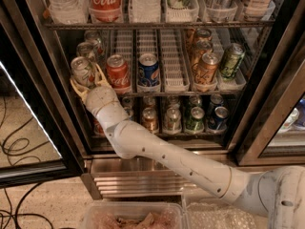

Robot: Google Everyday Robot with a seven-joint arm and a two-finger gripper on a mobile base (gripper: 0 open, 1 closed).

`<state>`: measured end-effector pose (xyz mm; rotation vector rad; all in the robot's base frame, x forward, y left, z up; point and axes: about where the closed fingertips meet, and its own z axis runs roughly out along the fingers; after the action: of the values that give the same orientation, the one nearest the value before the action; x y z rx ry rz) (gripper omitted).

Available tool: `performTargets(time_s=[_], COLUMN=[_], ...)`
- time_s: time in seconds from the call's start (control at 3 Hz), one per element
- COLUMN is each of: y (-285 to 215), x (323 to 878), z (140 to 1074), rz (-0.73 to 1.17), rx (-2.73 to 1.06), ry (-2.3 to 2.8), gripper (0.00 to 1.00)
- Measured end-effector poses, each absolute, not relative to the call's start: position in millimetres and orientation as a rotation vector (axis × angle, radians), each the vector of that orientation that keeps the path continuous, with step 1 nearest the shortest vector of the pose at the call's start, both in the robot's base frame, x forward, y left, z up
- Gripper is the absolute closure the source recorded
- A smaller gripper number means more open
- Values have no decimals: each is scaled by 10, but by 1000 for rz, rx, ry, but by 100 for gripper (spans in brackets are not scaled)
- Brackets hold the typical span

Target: Pick 7up can from middle shelf of fridge

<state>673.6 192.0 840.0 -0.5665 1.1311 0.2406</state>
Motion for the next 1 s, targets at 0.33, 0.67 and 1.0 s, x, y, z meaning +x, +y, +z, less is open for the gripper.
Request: performTargets(time_s=[0.33,0.67,1.0], y=[1920,1915,1911], x=[6736,6744,6737], z=[8400,8445,8525], rz=[241,240,242], rx=[-566,-560,-564], ry=[1131,1123,1106], gripper=[100,100,100])
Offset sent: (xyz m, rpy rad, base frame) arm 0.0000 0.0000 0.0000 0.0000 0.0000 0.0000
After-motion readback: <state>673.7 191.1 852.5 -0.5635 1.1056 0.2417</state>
